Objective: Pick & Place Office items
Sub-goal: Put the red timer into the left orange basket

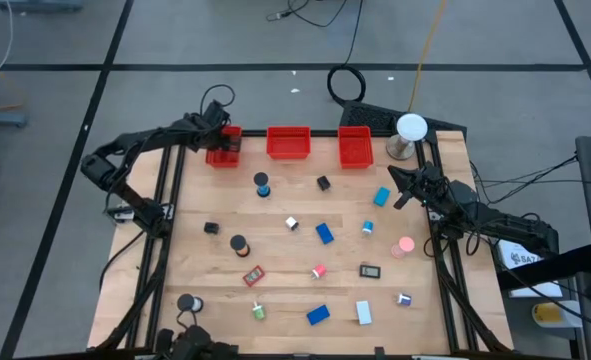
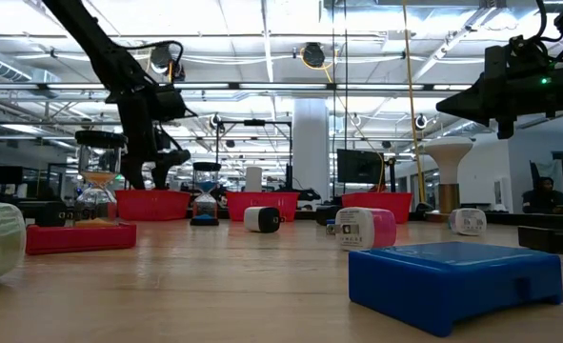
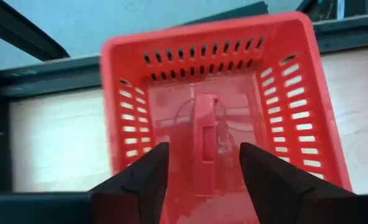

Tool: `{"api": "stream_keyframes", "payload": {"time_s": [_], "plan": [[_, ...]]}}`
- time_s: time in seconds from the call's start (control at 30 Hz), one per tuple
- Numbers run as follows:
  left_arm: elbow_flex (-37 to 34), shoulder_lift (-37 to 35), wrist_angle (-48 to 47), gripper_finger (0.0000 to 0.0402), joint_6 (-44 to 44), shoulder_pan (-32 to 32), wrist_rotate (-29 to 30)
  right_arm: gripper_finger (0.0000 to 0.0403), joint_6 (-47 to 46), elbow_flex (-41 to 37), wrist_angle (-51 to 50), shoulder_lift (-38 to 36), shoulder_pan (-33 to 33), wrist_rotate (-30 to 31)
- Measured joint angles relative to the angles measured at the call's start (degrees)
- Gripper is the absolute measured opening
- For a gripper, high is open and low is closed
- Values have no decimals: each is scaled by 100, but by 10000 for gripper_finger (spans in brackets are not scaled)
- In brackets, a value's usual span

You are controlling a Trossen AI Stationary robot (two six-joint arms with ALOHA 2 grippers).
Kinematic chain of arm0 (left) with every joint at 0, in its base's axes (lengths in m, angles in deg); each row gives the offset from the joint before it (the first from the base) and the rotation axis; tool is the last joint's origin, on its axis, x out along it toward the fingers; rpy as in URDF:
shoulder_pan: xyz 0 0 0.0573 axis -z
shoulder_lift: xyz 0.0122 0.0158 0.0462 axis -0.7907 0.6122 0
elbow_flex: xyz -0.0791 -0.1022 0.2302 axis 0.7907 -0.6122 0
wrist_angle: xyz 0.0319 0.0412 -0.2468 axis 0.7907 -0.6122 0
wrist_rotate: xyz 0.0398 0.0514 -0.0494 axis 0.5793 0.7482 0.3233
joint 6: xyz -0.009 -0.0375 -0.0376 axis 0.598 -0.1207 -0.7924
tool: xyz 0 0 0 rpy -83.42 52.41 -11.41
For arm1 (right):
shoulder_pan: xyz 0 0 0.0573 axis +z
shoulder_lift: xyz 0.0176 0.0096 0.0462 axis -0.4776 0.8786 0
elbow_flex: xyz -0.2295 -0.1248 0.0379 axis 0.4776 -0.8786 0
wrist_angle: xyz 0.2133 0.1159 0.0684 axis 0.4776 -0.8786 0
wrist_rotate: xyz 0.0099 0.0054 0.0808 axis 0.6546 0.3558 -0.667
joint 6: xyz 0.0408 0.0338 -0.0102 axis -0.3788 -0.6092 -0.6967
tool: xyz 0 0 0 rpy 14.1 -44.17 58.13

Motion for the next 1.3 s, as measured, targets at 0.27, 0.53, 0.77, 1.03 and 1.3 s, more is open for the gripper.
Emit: {"api": "stream_keyframes", "payload": {"time_s": [0.27,0.53,0.77,1.03,1.3], "plan": [[0,-117,-95,109,425,263,133,4,2,0,-1,0,-1,0],[0,-117,70,38,853,486,301,4,0,-1,-1,1,-1,0],[0,-115,31,5,858,218,136,4,0,0,-1,2,-1,0],[0,-62,224,4,1135,382,28,4,0,0,1,2,1,0],[-9,243,164,3,1197,208,89,4,2,-1,0,1,1,0]]}}
